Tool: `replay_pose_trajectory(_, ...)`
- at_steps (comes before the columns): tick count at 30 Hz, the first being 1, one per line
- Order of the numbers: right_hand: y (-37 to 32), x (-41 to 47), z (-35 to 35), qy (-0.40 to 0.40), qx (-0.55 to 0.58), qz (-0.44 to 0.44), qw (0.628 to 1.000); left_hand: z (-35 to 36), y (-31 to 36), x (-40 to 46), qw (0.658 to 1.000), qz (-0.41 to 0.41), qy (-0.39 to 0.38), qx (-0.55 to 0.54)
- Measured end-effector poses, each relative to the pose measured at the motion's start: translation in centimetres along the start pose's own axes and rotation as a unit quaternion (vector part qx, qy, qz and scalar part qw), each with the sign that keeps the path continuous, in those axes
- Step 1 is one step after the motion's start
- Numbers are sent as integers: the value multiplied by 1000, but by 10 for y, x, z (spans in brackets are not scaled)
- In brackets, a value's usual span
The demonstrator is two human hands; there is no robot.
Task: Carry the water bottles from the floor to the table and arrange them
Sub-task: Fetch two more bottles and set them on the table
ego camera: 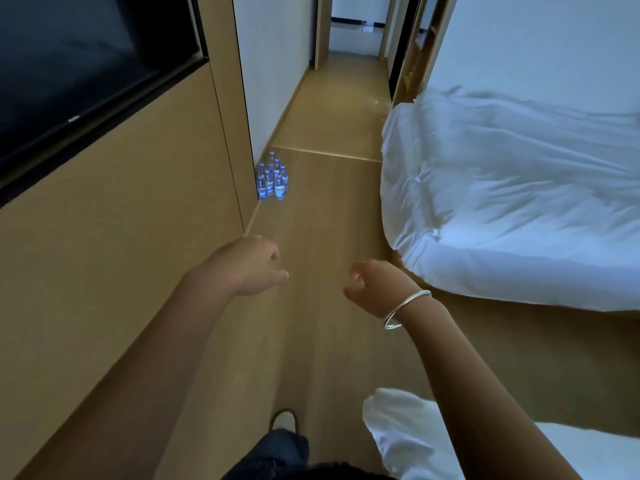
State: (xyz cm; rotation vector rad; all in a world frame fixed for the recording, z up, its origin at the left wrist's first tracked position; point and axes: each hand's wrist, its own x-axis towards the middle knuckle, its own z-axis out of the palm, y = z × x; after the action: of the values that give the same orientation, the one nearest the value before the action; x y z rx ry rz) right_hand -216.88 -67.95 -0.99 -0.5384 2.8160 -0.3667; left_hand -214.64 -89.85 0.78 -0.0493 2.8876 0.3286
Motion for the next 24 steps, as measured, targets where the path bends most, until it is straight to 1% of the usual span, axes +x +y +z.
replay_pose_trajectory(5, -8, 90, -13, -2, 10, 7, 1000, -31, -34, 82, 1000, 3, 1, 7)
replay_pose_trajectory(10, 0, 154, -10, -30, 9, 13, 999, -29, -49, 141, 999, 4, -46, 27)
replay_pose_trajectory(13, 11, 201, -10, -41, 10, 13, 999, -32, -57, 186, 997, -3, -59, 43)
replay_pose_trajectory(19, 52, 307, -25, -45, 21, 12, 999, -48, -48, 298, 996, 0, -74, 49)
replay_pose_trajectory(24, 101, 415, -62, -42, 1, 12, 999, -81, -40, 410, 999, -16, -45, 25)
